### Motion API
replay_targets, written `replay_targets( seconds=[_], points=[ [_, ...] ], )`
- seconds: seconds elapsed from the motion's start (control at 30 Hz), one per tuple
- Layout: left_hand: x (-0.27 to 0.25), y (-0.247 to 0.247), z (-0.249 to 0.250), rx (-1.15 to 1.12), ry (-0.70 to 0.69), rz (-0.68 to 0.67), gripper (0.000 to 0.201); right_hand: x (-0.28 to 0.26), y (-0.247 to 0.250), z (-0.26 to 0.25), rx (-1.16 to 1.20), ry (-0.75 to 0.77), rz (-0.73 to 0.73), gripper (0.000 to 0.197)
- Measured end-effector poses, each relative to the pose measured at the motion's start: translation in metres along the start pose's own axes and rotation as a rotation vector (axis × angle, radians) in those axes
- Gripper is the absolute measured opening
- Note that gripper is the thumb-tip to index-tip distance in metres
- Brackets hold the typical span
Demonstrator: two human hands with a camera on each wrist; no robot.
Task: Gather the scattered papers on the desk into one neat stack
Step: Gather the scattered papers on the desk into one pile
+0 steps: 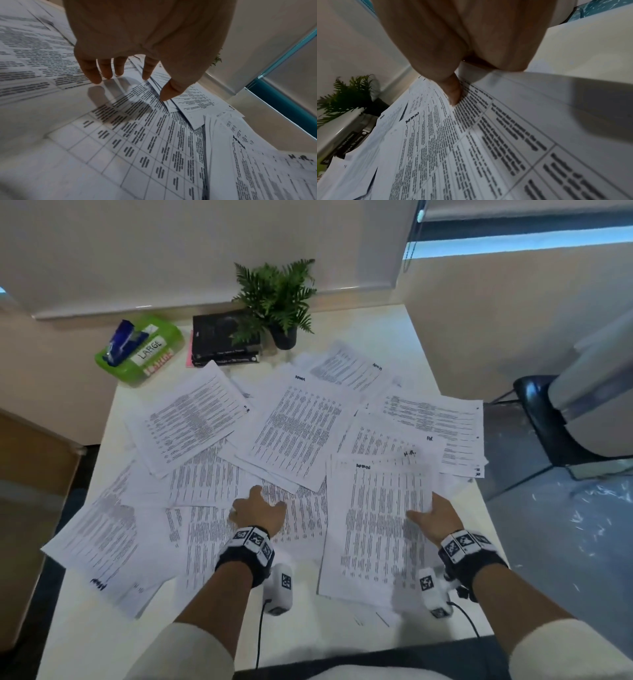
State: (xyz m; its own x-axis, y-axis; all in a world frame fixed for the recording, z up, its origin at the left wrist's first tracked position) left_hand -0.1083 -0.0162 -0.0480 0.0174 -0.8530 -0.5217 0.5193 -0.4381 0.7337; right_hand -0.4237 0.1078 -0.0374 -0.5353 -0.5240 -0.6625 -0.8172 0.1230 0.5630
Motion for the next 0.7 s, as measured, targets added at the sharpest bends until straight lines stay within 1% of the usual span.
replay_targets(
  seconds=[0.1,0.2,0.3,0.4,0.53,0.63,0.7],
  points=[
    [0.002,-0.001,0.013,0.046,0.007,0.031,0.068,0.008,0.005,-0.006,0.005,0.011,-0.035,0.042],
    [0.010,0.007,0.023,0.074,-0.041,0.076,0.062,0.012,0.008,-0.019,0.057,0.040,-0.092,0.039],
    [0.022,0.022,0.028,-0.012,-0.116,0.114,0.056,0.019,0.002,-0.038,0.083,0.085,-0.140,0.038],
    [0.030,0.039,0.034,-0.123,-0.201,0.135,0.051,0.024,-0.011,-0.065,0.125,0.097,-0.159,0.040],
    [0.057,0.061,0.039,-0.050,-0.256,0.103,0.046,0.031,-0.040,-0.104,0.178,0.056,-0.154,0.042],
    [0.083,0.079,0.039,-0.009,-0.257,0.065,0.046,0.037,-0.060,-0.125,0.178,0.026,-0.086,0.043],
    [0.101,0.090,0.035,0.005,-0.262,0.048,0.046,0.041,-0.073,-0.138,0.179,-0.019,-0.046,0.052]
  ],
)
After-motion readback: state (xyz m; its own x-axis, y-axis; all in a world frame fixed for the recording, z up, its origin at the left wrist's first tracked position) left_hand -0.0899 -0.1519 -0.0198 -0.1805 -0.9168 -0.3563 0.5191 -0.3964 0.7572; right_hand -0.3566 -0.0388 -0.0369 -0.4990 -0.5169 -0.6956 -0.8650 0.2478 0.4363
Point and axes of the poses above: each hand's wrist, its own x-axis towards the middle knuckle, its own y-axis out of the back of the hand, z = x × y, the point moved 2 cm from there along x, towards the middle knuckle, and after that the axes turned 12 degrees about -y, right-handed, at the moved point
